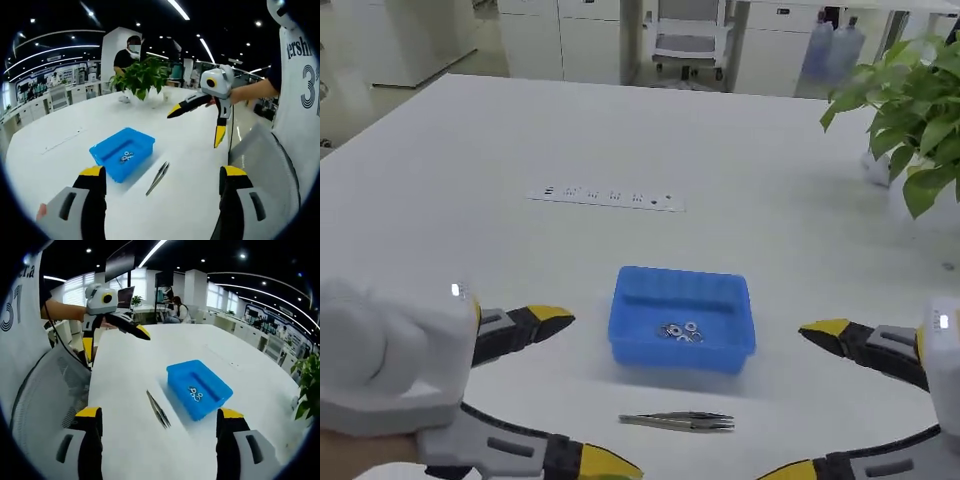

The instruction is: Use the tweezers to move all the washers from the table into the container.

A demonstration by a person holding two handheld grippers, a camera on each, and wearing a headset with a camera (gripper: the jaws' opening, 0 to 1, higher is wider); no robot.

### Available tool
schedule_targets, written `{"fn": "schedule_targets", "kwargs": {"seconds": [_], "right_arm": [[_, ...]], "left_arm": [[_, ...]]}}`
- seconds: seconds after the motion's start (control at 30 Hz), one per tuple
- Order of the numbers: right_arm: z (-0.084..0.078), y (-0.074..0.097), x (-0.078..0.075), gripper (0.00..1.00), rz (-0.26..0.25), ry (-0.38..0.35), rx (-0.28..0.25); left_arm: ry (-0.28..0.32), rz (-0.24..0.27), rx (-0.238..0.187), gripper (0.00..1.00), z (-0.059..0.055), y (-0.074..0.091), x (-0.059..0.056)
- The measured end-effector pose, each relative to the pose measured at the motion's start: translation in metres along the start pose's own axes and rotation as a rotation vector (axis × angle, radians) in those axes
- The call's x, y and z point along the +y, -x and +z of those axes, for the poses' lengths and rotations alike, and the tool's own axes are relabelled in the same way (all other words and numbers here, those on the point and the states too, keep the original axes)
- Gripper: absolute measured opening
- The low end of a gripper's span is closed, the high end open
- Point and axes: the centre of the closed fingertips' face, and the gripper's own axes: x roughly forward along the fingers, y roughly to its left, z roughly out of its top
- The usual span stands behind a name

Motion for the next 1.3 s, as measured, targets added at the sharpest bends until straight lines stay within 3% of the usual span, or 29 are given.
{"fn": "schedule_targets", "kwargs": {"seconds": [0.33,0.67,0.8,1.03,1.13,1.3], "right_arm": [[-0.004,0.002,0.008,1.00,0.017,0.010,0.010],[-0.001,0.004,0.007,1.00,0.005,0.013,0.016],[-0.001,0.004,0.004,1.00,0.001,0.012,0.021],[0.002,0.004,0.004,0.99,0.000,0.011,0.017],[0.004,0.006,0.004,0.98,-0.007,0.028,0.012],[0.004,0.010,0.001,0.98,-0.015,0.017,0.005]], "left_arm": [[-0.024,0.011,-0.011,0.99,0.004,0.007,0.001],[0.016,0.009,-0.053,0.99,0.012,0.014,0.006],[-0.008,0.006,-0.007,0.99,0.009,0.014,0.010],[-0.009,-0.003,-0.009,0.99,0.014,0.015,0.010],[-0.049,0.007,-0.008,0.96,0.017,0.015,0.009],[-0.040,0.005,-0.021,0.96,0.025,0.017,0.010]]}}
